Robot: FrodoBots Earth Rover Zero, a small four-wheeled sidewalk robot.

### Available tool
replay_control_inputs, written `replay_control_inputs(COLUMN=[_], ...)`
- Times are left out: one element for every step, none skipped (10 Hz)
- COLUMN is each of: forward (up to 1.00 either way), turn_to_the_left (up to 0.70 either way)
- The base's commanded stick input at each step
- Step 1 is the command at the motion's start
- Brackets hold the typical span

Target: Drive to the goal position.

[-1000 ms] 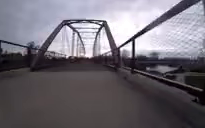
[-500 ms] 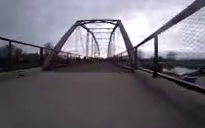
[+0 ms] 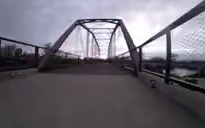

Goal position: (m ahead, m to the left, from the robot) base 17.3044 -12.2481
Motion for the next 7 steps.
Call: replay_control_inputs(forward=[1.00, 1.00, 1.00, 1.00, 1.00, 1.00, 1.00], turn_to_the_left=[0.00, 0.00, 0.00, 0.00, -0.04, -0.14, -0.39])
